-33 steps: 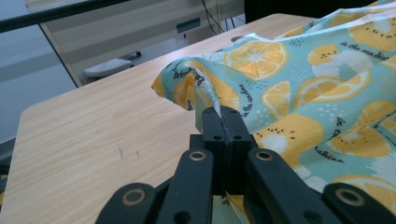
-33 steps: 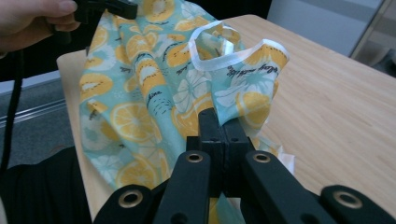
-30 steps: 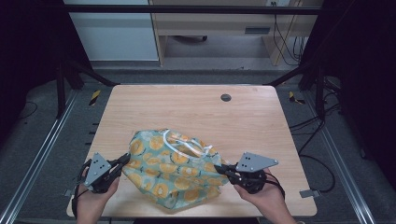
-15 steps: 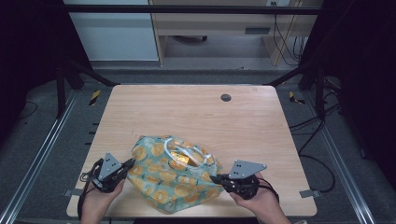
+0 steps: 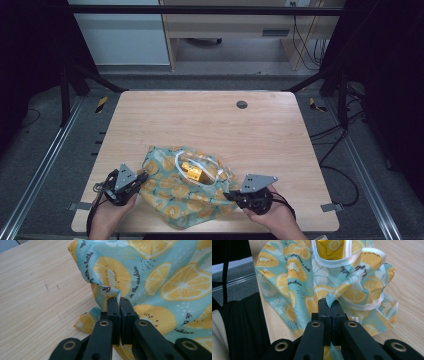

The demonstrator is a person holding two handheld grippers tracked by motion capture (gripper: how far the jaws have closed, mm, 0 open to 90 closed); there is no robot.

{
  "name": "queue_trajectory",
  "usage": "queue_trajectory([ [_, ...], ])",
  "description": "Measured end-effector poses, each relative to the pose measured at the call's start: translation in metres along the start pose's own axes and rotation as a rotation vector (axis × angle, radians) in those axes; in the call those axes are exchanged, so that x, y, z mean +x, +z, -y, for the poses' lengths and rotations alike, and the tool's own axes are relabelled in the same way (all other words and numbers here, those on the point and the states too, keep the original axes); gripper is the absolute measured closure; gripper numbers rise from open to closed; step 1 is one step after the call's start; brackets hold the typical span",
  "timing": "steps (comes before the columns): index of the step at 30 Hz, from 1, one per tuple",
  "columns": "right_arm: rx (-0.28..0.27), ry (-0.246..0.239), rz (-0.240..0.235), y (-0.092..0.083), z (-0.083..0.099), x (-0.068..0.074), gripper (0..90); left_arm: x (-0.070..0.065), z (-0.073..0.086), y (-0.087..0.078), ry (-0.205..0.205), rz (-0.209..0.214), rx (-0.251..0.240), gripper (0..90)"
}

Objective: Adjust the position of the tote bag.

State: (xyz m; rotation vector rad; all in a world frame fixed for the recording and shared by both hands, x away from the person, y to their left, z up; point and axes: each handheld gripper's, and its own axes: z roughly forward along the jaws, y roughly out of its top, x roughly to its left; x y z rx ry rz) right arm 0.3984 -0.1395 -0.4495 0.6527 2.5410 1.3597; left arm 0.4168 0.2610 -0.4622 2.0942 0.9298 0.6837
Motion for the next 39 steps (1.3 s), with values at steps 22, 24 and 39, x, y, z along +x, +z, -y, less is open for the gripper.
queue_trajectory([
  [22, 0.001, 0.134, 0.099, -0.01, -0.004, -0.018, 15.7, 0.003, -0.006, -0.008, -0.121, -0.02, -0.11, 27.5],
  [24, -0.005, 0.132, 0.097, -0.014, -0.009, -0.021, 14.6, 0.003, -0.009, -0.012, -0.132, -0.012, -0.132, 27.5],
  [39, -0.011, 0.105, 0.14, -0.017, -0.074, -0.044, 43.9, 0.019, -0.077, -0.003, -0.036, -0.037, -0.077, 25.7],
])
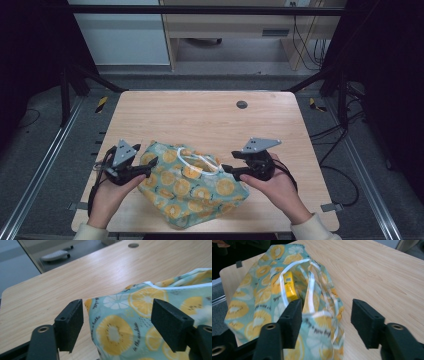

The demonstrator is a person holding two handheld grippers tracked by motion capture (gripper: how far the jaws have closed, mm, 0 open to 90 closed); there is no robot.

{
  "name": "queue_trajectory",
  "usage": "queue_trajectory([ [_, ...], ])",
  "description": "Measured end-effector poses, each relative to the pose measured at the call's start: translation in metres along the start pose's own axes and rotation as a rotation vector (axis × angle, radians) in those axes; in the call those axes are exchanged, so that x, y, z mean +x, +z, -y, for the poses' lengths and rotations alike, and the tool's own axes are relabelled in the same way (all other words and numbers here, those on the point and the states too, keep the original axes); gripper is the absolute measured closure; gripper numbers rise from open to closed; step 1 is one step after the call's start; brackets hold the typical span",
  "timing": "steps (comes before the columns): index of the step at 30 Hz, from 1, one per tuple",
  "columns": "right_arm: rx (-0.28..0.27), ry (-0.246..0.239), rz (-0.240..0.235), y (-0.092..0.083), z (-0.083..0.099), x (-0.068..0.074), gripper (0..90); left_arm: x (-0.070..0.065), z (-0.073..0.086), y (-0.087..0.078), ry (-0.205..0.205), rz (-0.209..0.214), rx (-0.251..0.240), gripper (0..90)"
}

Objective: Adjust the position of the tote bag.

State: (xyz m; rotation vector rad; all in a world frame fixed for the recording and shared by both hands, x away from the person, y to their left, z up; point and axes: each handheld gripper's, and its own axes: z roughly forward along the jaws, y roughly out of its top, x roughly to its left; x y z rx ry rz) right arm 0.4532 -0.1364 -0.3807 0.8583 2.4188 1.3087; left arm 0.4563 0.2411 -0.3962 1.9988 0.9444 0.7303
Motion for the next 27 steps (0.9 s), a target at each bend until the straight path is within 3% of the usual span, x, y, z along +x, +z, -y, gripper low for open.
queue_trajectory([
  [5, 0.033, 0.04, 0.006, 0.024, -0.012, -0.007, 48.0, 0.008, -0.003, 0.02, -0.017, 0.003, 0.022, 23.9],
  [8, 0.081, 0.065, -0.023, 0.039, -0.008, -0.01, 45.0, 0.009, 0.006, 0.031, -0.033, 0.01, 0.047, 23.4],
  [12, 0.11, 0.073, -0.043, 0.043, 0.002, -0.011, 42.5, 0.008, 0.021, 0.04, -0.053, 0.035, 0.087, 23.5],
  [16, 0.131, 0.1, -0.072, 0.042, 0.016, -0.013, 43.1, 0.006, 0.031, 0.044, -0.061, 0.063, 0.113, 35.4],
  [20, 0.143, 0.115, -0.106, 0.042, 0.028, -0.013, 53.1, 0.002, 0.033, 0.045, -0.052, 0.095, 0.13, 44.4],
  [22, 0.139, 0.112, -0.12, 0.043, 0.032, -0.012, 63.7, 0.001, 0.034, 0.046, -0.05, 0.099, 0.136, 52.3],
  [23, 0.132, 0.113, -0.133, 0.042, 0.035, -0.011, 73.7, 0.0, 0.035, 0.046, -0.041, 0.1, 0.141, 62.4],
  [24, 0.132, 0.113, -0.133, 0.042, 0.035, -0.011, 73.7, 0.0, 0.035, 0.047, -0.041, 0.098, 0.14, 62.4],
  [25, 0.108, 0.113, -0.138, 0.041, 0.037, -0.011, 85.4, 0.0, 0.035, 0.047, -0.045, 0.102, 0.14, 69.1],
  [27, 0.09, 0.117, -0.13, 0.04, 0.038, -0.011, 89.8, -0.002, 0.035, 0.046, -0.034, 0.102, 0.132, 74.1],
])
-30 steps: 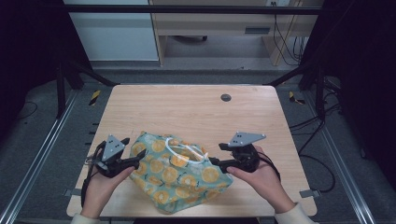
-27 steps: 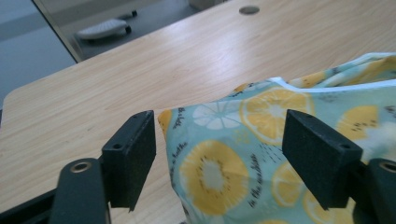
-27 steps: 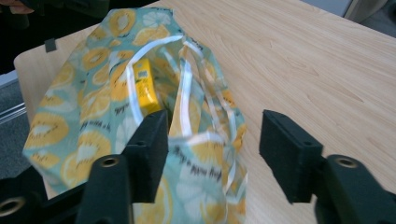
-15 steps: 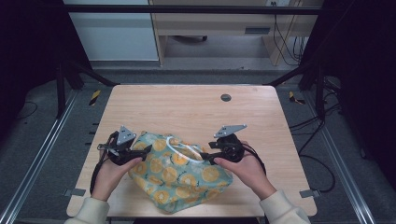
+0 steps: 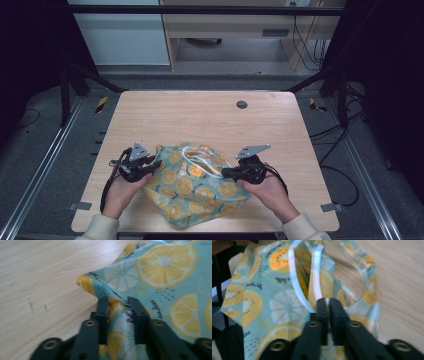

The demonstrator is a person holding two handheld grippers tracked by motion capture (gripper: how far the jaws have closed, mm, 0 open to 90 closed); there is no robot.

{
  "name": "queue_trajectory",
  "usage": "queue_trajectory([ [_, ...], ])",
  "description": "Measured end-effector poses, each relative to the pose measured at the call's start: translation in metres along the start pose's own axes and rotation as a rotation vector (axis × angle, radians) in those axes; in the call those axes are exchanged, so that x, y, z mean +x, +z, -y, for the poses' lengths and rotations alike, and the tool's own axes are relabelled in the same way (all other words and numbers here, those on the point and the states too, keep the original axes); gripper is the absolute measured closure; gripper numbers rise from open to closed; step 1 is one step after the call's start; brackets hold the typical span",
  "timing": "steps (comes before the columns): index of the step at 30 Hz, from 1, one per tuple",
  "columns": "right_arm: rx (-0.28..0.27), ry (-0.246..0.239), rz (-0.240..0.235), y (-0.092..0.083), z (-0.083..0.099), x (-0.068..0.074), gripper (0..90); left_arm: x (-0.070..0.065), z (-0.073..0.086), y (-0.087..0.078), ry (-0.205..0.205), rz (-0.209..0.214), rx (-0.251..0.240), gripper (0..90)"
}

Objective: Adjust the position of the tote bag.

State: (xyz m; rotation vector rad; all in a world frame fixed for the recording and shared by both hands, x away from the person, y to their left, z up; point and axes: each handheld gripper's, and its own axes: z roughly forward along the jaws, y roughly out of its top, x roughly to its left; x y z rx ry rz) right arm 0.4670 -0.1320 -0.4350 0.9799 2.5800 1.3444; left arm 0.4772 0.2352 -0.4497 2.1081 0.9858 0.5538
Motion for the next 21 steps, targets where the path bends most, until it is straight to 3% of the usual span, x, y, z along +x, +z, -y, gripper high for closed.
queue_trajectory([
  [4, -0.033, -0.021, 0.025, -0.004, -0.001, 0.0, 90.0, -0.002, -0.001, -0.004, 0.018, -0.019, -0.019, 85.6],
  [7, -0.053, -0.026, 0.038, -0.008, -0.003, 0.001, 90.0, -0.001, -0.003, -0.011, 0.013, -0.032, -0.053, 88.4],
  [12, -0.108, -0.056, 0.096, -0.02, -0.012, 0.003, 90.0, 0.003, -0.008, -0.029, 0.0, -0.049, -0.151, 89.3],
  [13, -0.141, -0.066, 0.106, -0.027, -0.016, 0.006, 90.0, 0.004, -0.01, -0.038, -0.011, -0.057, -0.193, 89.4],
  [14, -0.141, -0.066, 0.106, -0.027, -0.016, 0.006, 90.0, 0.004, -0.01, -0.038, -0.011, -0.057, -0.193, 89.5],
  [17, -0.224, -0.097, 0.119, -0.046, -0.022, 0.017, 90.0, 0.002, -0.01, -0.051, -0.013, -0.066, -0.236, 89.4],
  [21, -0.264, -0.13, 0.11, -0.059, -0.022, 0.03, 90.0, -0.006, -0.004, -0.067, 0.009, -0.074, -0.256, 89.3],
])
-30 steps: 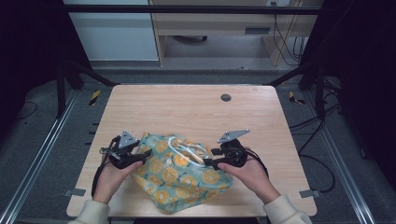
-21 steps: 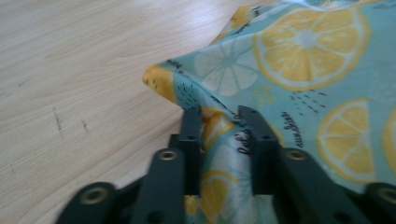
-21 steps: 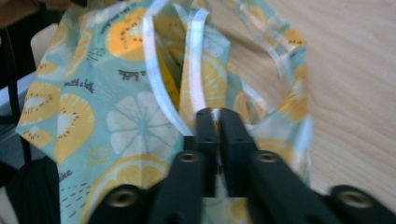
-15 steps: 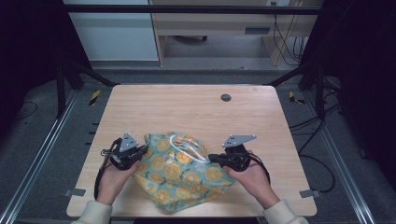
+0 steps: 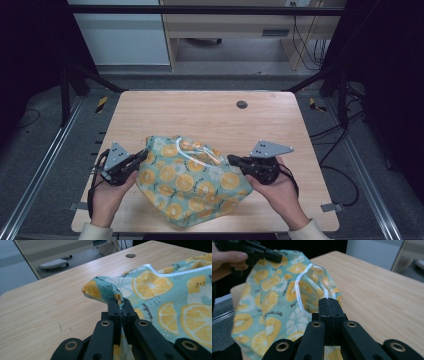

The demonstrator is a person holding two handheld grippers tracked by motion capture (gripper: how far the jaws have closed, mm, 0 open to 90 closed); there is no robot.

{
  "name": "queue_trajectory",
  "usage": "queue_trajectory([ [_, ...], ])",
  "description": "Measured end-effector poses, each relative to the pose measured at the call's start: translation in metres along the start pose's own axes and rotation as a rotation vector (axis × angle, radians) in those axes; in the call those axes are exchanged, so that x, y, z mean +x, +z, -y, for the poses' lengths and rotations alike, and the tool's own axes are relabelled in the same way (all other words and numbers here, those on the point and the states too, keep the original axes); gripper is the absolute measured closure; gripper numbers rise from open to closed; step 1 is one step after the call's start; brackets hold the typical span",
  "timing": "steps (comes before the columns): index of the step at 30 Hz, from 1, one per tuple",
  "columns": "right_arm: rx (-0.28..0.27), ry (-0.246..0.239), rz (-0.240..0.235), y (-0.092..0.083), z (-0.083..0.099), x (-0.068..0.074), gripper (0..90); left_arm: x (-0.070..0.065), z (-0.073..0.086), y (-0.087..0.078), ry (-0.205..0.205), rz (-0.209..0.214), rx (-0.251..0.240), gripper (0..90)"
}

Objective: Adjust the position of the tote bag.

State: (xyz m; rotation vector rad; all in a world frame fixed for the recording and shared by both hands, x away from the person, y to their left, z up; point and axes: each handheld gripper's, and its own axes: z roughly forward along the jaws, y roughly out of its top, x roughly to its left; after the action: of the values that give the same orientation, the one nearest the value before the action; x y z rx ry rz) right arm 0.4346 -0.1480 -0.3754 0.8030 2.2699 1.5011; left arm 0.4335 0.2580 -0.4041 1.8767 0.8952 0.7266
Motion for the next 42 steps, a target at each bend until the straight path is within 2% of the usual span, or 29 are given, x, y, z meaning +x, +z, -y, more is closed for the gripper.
queue_trajectory([
  [1, -0.021, -0.025, -0.018, -0.009, -0.001, 0.008, 90.0, -0.003, 0.003, -0.007, 0.016, 0.0, -0.001, 89.2],
  [4, -0.04, -0.04, -0.034, -0.017, -0.001, 0.016, 90.0, -0.008, 0.007, -0.016, 0.034, 0.003, -0.001, 89.2],
  [6, -0.055, -0.049, -0.058, -0.022, 0.001, 0.024, 90.0, -0.012, 0.013, -0.021, 0.058, 0.002, 0.017, 89.2],
  [8, -0.05, -0.056, -0.102, -0.023, 0.007, 0.032, 90.0, -0.015, 0.021, -0.022, 0.08, 0.006, 0.044, 89.2],
  [9, -0.023, -0.068, -0.141, -0.02, 0.017, 0.039, 90.0, -0.016, 0.025, -0.022, 0.09, 0.007, 0.058, 89.2],
  [10, -0.023, -0.068, -0.141, -0.02, 0.017, 0.039, 90.0, -0.016, 0.028, -0.02, 0.095, 0.01, 0.073, 89.2],
  [13, 0.024, -0.08, -0.19, -0.012, 0.032, 0.046, 90.0, -0.018, 0.035, -0.012, 0.115, 0.026, 0.12, 89.2],
  [14, 0.052, -0.073, -0.212, -0.006, 0.042, 0.048, 90.0, -0.02, 0.038, -0.006, 0.141, 0.03, 0.164, 89.2],
  [16, 0.069, -0.072, -0.219, -0.003, 0.046, 0.048, 90.0, -0.02, 0.041, -0.003, 0.146, 0.033, 0.176, 89.2],
  [19, 0.131, -0.049, -0.221, 0.007, 0.063, 0.045, 90.0, -0.021, 0.045, 0.001, 0.153, 0.04, 0.212, 89.1],
  [20, 0.131, -0.049, -0.221, 0.007, 0.063, 0.045, 90.0, -0.021, 0.045, 0.002, 0.16, 0.04, 0.221, 89.1],
  [21, 0.165, -0.036, -0.219, 0.011, 0.07, 0.043, 90.0, -0.021, 0.046, 0.003, 0.165, 0.042, 0.233, 89.0],
  [26, 0.225, -0.024, -0.192, 0.018, 0.079, 0.038, 90.0, -0.022, 0.051, 0.013, 0.162, 0.054, 0.266, 89.0],
  [28, 0.239, -0.009, -0.182, 0.021, 0.082, 0.036, 90.0, -0.022, 0.052, 0.016, 0.178, 0.055, 0.288, 88.9],
  [38, 0.288, -0.013, -0.156, 0.03, 0.09, 0.032, 90.0, -0.023, 0.054, 0.026, 0.166, 0.05, 0.301, 88.9],
  [39, 0.29, -0.016, -0.152, 0.031, 0.09, 0.031, 90.0, -0.022, 0.054, 0.027, 0.177, 0.052, 0.313, 88.9],
  [42, 0.3, -0.01, -0.146, 0.033, 0.092, 0.028, 90.0, -0.021, 0.054, 0.03, 0.166, 0.048, 0.314, 88.9],
])
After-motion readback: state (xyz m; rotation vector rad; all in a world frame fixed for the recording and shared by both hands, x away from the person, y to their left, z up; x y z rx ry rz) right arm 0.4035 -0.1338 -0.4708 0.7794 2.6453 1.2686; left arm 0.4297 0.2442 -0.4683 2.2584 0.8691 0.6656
